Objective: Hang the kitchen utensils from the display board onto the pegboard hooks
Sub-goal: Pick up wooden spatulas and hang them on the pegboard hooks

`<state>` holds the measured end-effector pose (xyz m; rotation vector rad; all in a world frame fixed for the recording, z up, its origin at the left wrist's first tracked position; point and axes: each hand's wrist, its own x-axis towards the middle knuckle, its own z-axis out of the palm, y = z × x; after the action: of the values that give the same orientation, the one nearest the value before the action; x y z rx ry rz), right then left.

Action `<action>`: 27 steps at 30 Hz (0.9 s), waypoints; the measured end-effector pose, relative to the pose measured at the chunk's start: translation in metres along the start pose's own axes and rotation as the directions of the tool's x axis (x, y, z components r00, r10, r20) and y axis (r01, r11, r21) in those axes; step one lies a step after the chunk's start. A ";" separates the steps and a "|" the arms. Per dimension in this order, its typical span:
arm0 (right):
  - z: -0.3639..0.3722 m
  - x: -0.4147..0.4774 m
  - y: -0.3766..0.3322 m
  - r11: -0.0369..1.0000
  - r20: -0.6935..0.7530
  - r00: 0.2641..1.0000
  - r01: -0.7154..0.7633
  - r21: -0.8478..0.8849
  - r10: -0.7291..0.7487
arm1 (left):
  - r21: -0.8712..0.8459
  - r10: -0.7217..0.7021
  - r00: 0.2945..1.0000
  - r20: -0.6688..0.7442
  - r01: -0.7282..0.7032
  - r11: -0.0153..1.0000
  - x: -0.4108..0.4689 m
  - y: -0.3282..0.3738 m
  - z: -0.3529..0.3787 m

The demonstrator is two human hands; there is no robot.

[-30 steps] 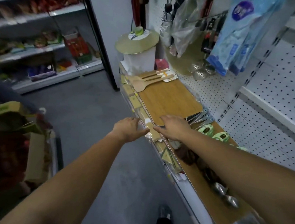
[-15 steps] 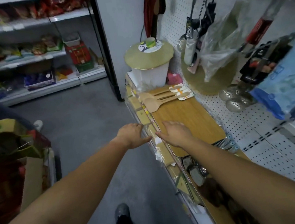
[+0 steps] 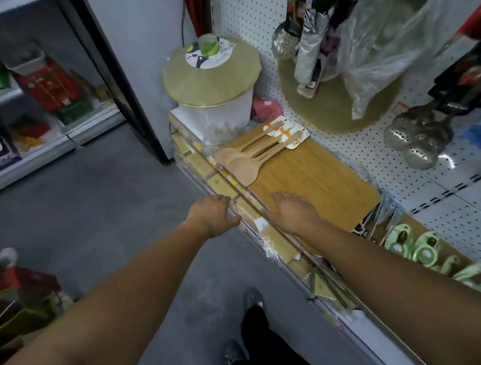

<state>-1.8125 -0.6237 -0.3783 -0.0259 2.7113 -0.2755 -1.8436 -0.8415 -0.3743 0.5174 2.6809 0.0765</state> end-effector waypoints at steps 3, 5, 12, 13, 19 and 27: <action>-0.002 0.032 -0.001 0.999 0.007 1.000 -0.022 0.025 0.022 | 0.011 0.049 0.999 -0.003 -0.049 0.999 0.038 -0.013 -0.003; -0.001 0.054 0.002 0.997 -0.001 0.999 -0.053 0.052 0.053 | 0.028 0.070 0.997 -0.014 -0.070 0.997 0.067 -0.020 -0.002; 0.006 0.121 0.017 0.966 0.005 0.985 -0.168 0.196 0.170 | 0.114 0.175 0.985 0.001 -0.174 0.978 0.161 -0.036 -0.005; 0.008 0.128 0.021 0.955 0.008 0.980 -0.195 0.225 0.198 | 0.124 0.182 0.983 -0.006 -0.179 0.976 0.174 -0.038 -0.005; 0.026 0.165 0.048 0.871 0.045 0.932 -0.351 0.344 0.358 | 0.147 0.214 0.977 -0.019 -0.209 0.967 0.248 -0.037 0.004; 0.066 0.206 0.052 0.812 0.190 0.874 -0.486 0.323 0.448 | 0.133 0.313 0.950 -0.020 -0.307 0.942 0.329 -0.034 0.029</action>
<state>-1.9729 -0.5969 -0.5304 0.7076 2.4169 -0.5956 -2.1227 -0.7530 -0.5310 0.9870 2.6317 0.0037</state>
